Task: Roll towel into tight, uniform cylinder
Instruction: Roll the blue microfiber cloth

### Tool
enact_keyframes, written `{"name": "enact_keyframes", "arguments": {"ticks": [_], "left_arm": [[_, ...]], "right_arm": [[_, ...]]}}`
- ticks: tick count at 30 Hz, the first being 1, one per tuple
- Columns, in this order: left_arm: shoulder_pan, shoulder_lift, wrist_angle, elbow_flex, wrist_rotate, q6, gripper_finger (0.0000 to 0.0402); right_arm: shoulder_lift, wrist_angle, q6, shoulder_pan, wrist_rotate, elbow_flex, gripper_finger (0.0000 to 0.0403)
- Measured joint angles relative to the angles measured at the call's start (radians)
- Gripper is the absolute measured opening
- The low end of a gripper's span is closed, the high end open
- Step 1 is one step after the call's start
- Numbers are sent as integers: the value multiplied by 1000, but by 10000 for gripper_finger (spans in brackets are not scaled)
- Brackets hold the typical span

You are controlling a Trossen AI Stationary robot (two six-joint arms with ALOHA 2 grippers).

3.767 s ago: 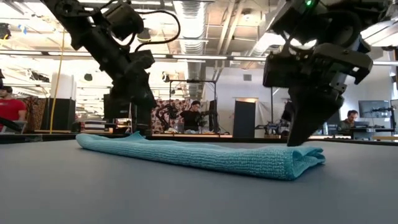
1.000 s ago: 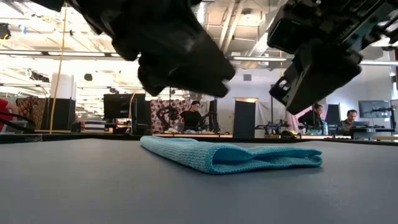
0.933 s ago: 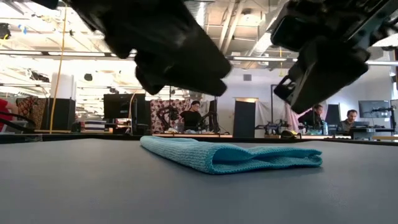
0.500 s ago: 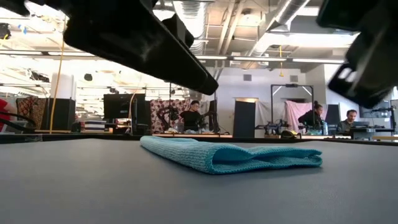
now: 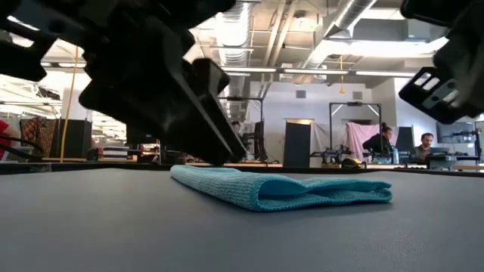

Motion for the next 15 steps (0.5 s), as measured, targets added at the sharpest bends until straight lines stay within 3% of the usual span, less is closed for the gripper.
{"name": "enact_keyframes", "arguments": {"ticks": [5,9,15], "left_arm": [[-2,76,-36,108,-18,-44,136],[3,162,-231,265,-69,-44,136],[17,242,-379,425,-48,-99,136]], "right_arm": [[-107,-171,-124,-30,-26,0,21],[-191,-280,-253,-69,-26,0,21],[-233,-303,-407,-119,-69,-10,21]]}}
